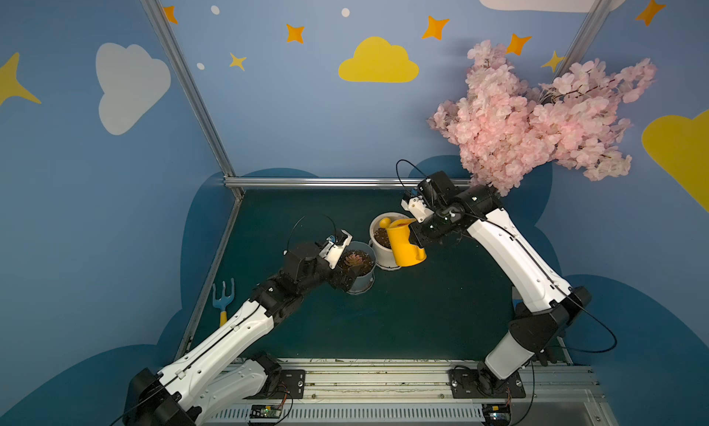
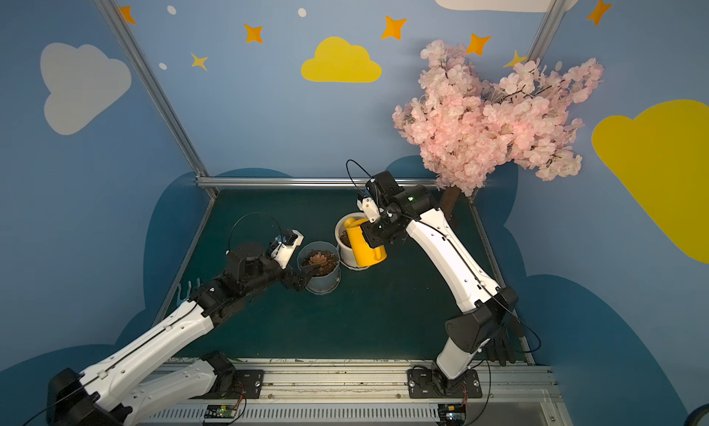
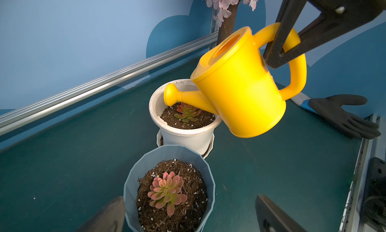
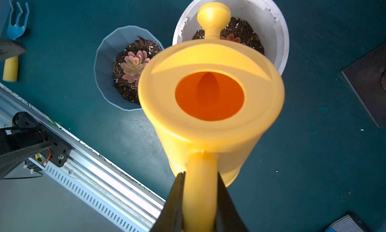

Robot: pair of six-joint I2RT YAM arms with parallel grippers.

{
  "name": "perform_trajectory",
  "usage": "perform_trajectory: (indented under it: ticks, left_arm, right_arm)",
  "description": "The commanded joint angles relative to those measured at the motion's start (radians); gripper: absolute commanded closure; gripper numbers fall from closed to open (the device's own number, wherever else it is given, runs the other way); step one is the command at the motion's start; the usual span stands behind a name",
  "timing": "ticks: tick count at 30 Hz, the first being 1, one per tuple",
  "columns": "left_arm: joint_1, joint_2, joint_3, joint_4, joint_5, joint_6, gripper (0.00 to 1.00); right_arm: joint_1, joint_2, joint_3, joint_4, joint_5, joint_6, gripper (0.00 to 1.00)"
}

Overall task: Water the succulent around the soil edge
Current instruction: Water the soil of the potted plant with water.

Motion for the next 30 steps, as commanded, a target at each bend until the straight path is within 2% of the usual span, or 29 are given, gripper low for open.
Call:
perform_trajectory:
  ticks: [1, 30]
  left_arm:
    - [-0.002, -0.005, -0.012, 0.024, 0.012, 0.004, 0.0]
    - [-0.004, 0.001, -0.006, 0.018, 0.005, 0.007, 0.0]
  right_arm:
    - [0.01, 0.002, 0.023, -0.016, -0.012, -0.005, 1.0]
    - [0.044, -0.035, -0.016, -0.034, -0.014, 0.001, 1.0]
